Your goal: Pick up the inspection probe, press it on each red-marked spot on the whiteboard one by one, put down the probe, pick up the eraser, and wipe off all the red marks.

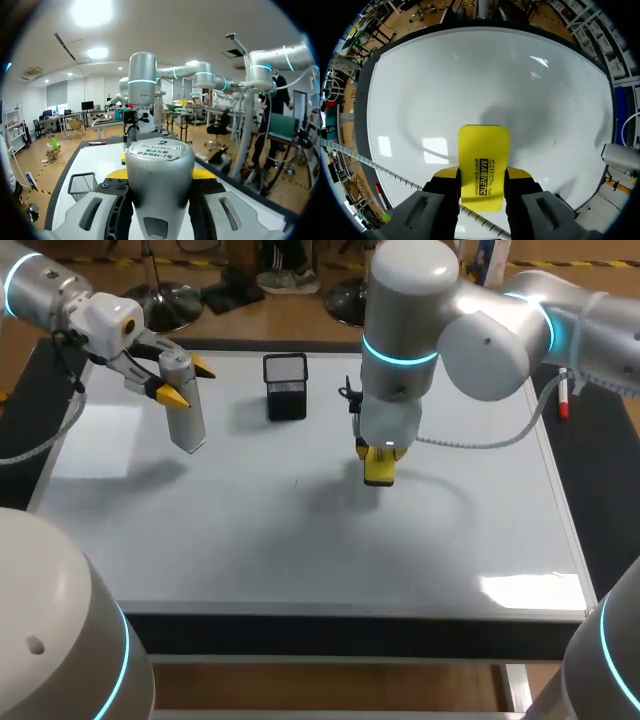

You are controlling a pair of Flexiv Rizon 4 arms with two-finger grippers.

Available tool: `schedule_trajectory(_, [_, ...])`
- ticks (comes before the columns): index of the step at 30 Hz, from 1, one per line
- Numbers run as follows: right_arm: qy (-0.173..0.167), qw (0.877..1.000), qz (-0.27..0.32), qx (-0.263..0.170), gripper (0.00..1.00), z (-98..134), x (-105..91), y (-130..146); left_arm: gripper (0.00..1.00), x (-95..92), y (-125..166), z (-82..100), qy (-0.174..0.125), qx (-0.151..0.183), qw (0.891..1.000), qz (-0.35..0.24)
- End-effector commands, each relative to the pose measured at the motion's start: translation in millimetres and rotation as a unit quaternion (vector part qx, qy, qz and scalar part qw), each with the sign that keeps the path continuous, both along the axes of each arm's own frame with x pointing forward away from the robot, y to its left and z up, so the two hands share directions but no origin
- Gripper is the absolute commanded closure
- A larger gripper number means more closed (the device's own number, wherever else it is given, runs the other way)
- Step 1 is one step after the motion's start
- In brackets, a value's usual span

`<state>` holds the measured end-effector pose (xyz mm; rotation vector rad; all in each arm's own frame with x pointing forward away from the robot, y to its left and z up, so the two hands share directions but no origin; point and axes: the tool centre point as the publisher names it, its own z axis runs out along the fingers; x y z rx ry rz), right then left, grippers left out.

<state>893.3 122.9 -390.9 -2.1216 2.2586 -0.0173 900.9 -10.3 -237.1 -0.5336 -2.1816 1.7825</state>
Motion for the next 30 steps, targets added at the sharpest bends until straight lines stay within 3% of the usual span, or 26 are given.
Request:
schedule_trajectory(1, [0.019, 1.0, 0.008, -0.004, 1.0, -4, 35.1, 4, 1.0, -0.3, 1, 1.0, -0.001, 0.0, 1.0, -0.001])
schedule_trajectory(17, [0.019, 1.0, 0.023, -0.007, 1.0, -9, 121.4, 0, 1.0, -0.3, 1, 1.0, -0.001, 0.0, 1.0, -0.001])
schedule_trajectory(30, [0.024, 0.999, 0.024, -0.013, 1.0, -15, 150.4, -1, 1.0, -0.3, 1, 1.0, -0.001, 0.0, 1.0, -0.001])
